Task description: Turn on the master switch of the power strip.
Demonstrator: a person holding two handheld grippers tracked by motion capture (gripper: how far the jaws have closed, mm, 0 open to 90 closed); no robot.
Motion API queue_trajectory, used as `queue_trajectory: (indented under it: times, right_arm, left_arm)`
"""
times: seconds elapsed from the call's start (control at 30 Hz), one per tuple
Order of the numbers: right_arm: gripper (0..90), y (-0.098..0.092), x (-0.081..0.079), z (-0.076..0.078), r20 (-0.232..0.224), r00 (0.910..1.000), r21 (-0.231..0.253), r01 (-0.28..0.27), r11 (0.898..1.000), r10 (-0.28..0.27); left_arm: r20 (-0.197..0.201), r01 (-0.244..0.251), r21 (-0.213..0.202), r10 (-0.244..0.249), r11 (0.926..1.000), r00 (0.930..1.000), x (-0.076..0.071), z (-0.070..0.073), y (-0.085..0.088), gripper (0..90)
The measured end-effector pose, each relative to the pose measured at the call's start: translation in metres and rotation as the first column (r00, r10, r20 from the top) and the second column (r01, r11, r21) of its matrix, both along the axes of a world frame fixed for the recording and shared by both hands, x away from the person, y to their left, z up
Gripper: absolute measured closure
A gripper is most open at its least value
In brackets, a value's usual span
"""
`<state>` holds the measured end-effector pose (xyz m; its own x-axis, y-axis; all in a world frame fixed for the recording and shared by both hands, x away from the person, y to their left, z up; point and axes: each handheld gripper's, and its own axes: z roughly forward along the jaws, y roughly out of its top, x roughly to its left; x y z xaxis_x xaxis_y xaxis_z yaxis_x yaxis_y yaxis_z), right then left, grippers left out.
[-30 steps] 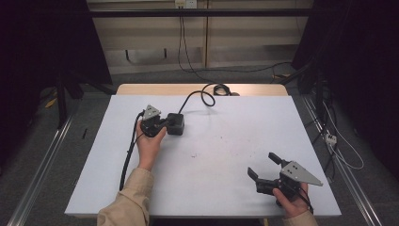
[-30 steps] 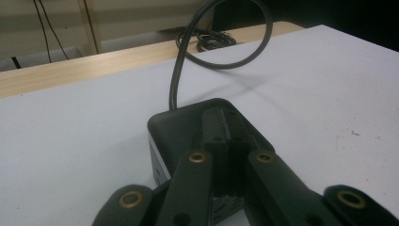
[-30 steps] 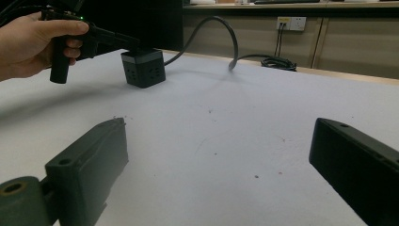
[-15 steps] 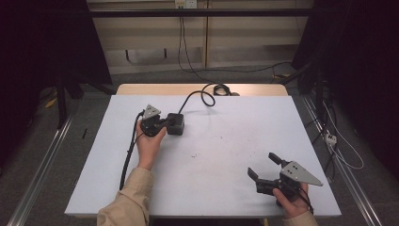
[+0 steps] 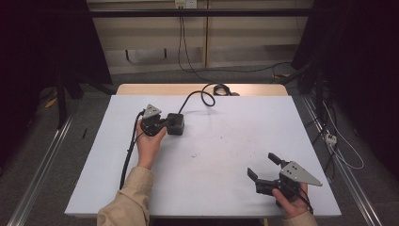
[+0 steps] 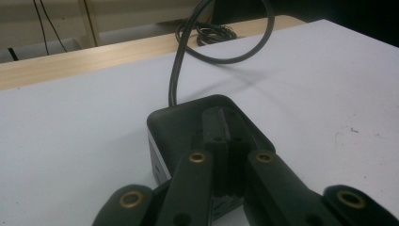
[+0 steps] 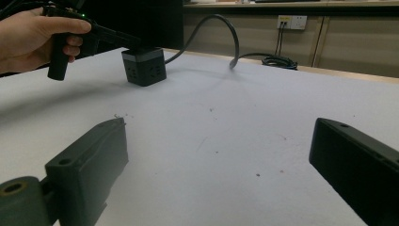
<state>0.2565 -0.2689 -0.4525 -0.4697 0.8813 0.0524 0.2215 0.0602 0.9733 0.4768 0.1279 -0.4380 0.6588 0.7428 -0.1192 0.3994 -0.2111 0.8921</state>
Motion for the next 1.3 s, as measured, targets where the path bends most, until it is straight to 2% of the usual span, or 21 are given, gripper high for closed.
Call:
queue_trajectory:
  times: [0.03, 0.1, 0.13, 0.3, 0.33, 0.47, 0.53, 0.73, 0.8, 0.93, 1.0, 1.17, 1.2, 1.3]
  right_arm:
    - [4.7, 0.000, 0.000, 0.000, 0.000, 1.0000, -0.001, 0.000, 1.000, 0.000]
    - [4.7, 0.001, 0.000, 0.000, 0.000, 1.0000, 0.005, 0.002, 1.000, -0.002]
    - [4.7, 0.001, 0.000, 0.000, 0.000, 1.0000, 0.005, 0.002, 1.000, -0.002]
    - [4.7, 0.000, -0.001, 0.000, 0.001, 1.0000, 0.001, 0.004, 1.000, -0.004]
    - [4.7, 0.000, -0.001, 0.000, 0.002, 1.0000, 0.002, 0.003, 1.000, -0.003]
    - [4.7, 0.000, 0.000, 0.000, 0.001, 1.0000, 0.006, 0.003, 1.000, -0.003]
    - [4.7, -0.001, 0.000, 0.000, 0.002, 1.0000, 0.009, 0.001, 1.000, -0.001]
    - [4.6, 0.000, 0.001, 0.001, 0.008, 0.9999, 0.006, -0.009, 1.000, 0.009]
    - [4.7, 0.000, 0.001, 0.001, 0.011, 0.9999, 0.006, -0.012, 1.000, 0.012]
    - [4.7, 0.000, 0.001, 0.001, 0.011, 0.9999, 0.004, -0.011, 1.000, 0.011]
    - [4.7, 0.000, 0.000, 0.001, 0.010, 0.9999, 0.008, -0.009, 1.000, 0.009]
    - [4.7, 0.000, 0.001, 0.002, 0.013, 0.9999, 0.009, -0.006, 1.000, 0.006]
    - [4.7, 0.000, 0.001, 0.002, 0.013, 0.9999, 0.011, -0.007, 1.000, 0.007]
    - [4.7, 0.001, 0.002, 0.001, 0.013, 0.9998, 0.002, -0.012, 1.000, 0.012]
  left_arm:
    - [-0.010, -0.006, -0.013, 0.006, 0.9999, 0.9999, 0.000, 0.000, 0.000, 90.0]
    - [-0.005, 0.000, 0.000, 0.000, 1.0000, 1.0000, 0.000, 0.000, 0.000, 90.0]
    - [-0.011, -0.004, -0.006, 0.004, 1.0000, 0.9999, 0.000, 0.000, -0.001, 90.0]
    - [0.007, -0.004, 0.006, 0.004, 1.0000, 1.0000, -0.001, 0.000, -0.002, 90.0]
    - [-0.002, -0.012, -0.010, 0.012, 0.9999, 0.9999, -0.002, 0.000, -0.002, 90.0]
    - [0.001, -0.010, -0.024, 0.010, 0.9997, 1.0000, -0.002, -0.002, -0.001, 90.0]
    - [-0.013, -0.011, -0.037, 0.011, 0.9993, 0.9999, -0.001, -0.002, 0.001, 90.0]
    - [-0.002, -0.019, -0.034, 0.019, 0.9992, 0.9998, -0.001, 0.000, 0.001, 90.0]
    - [0.009, -0.022, -0.061, 0.022, 0.9979, 0.9997, -0.002, 0.003, 0.002, 90.0]
    - [0.016, -0.033, -0.067, 0.034, 0.9972, 0.9993, -0.005, 0.010, 0.004, 89.7]
    - [0.000, -0.043, -0.068, 0.043, 0.9968, 0.9991, -0.006, 0.012, 0.005, 85.1]
    - [-0.025, -0.062, -0.077, 0.061, 0.9951, 0.9978, -0.009, 0.015, 0.007, 63.8]
    - [-0.027, -0.057, -0.081, 0.055, 0.9951, 0.9981, -0.010, 0.016, 0.008, 57.1]
    - [-0.034, -0.046, -0.093, 0.043, 0.9946, 0.9985, -0.013, 0.020, 0.008, 47.0]
